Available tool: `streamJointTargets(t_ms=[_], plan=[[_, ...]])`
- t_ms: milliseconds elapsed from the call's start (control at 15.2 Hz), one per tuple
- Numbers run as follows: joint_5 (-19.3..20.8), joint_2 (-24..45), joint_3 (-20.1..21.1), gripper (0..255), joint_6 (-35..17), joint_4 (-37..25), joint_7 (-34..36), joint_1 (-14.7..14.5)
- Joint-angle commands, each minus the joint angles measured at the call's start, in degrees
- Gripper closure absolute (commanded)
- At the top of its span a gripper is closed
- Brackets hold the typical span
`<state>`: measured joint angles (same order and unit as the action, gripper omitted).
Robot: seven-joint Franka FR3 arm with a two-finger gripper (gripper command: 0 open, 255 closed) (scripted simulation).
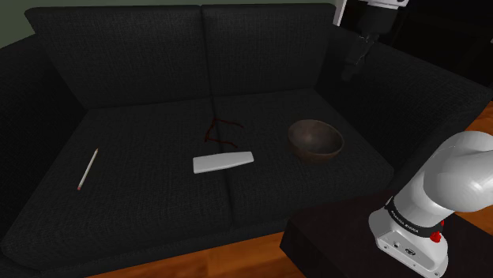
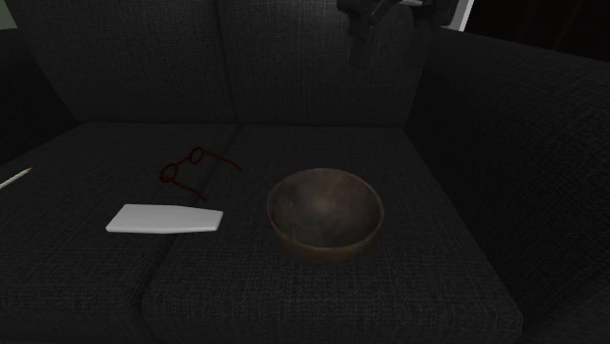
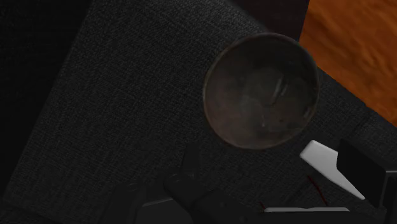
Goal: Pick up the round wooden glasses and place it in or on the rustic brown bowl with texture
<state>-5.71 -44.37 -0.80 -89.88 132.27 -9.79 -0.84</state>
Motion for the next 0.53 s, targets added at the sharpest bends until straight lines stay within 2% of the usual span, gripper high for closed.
streamJointTargets(t_ms=[0,462], plan=[[0.00,0.00,0.00,0,0.00,0.00,0.00,0.00],[0.11,13.21,2.11,0,-10.36,-2.40,-3.08,-2.30]])
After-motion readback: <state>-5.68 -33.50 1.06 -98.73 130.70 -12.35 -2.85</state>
